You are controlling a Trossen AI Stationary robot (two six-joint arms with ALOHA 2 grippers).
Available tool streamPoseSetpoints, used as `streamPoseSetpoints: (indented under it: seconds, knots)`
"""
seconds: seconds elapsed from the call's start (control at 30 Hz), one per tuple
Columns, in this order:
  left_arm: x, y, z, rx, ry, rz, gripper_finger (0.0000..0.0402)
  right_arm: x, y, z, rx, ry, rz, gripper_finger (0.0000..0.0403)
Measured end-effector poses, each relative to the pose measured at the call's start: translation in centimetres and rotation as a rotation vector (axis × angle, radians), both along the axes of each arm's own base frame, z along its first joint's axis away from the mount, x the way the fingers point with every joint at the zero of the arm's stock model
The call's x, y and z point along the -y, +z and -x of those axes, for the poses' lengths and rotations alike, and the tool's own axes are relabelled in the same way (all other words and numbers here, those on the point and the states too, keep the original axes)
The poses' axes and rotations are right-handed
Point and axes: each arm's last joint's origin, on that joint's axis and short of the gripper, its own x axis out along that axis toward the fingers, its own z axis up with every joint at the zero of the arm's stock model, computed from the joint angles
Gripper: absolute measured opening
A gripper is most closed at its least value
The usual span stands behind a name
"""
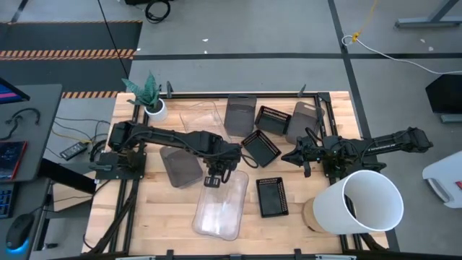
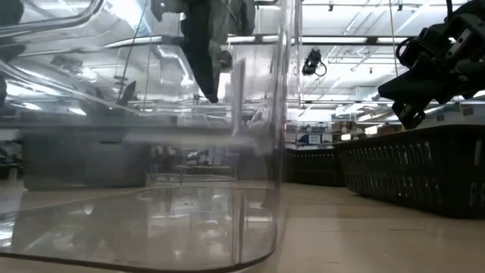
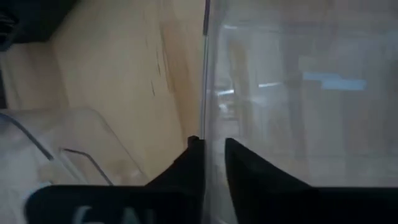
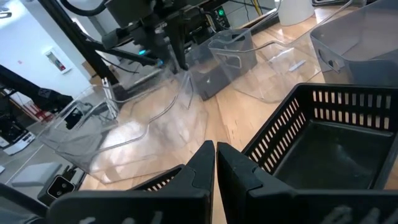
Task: Stack baskets by color
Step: Stack the bottom transparent bin on top of the middle transparent bin, then stack the top transparent bin on top of the bottom transparent bins
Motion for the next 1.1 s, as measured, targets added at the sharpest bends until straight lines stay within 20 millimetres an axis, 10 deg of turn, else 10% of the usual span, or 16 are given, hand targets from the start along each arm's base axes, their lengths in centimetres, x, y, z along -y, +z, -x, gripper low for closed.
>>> streamPoseSetpoints:
  seconds: [0.4, 0.73, 1.1]
  knots:
    - [0.7, 3.4, 1.4, -0.057, 0.001, -0.143, 0.0191, 0.0, 0.0, 0.0, 0.003, 0.0, 0.001, 0.0023]
    - [-1.1, 4.2, 4.7, -0.067, 0.06, -0.179, 0.0156, 0.0, 0.1, 0.0, 0.006, 0.0, 0.0, 0.0023]
    - [-3.2, 0.7, 5.8, 0.023, 0.221, -0.184, 0.014, 0.0, 0.1, 0.0, 0.006, 0.0, 0.0, 0.0023]
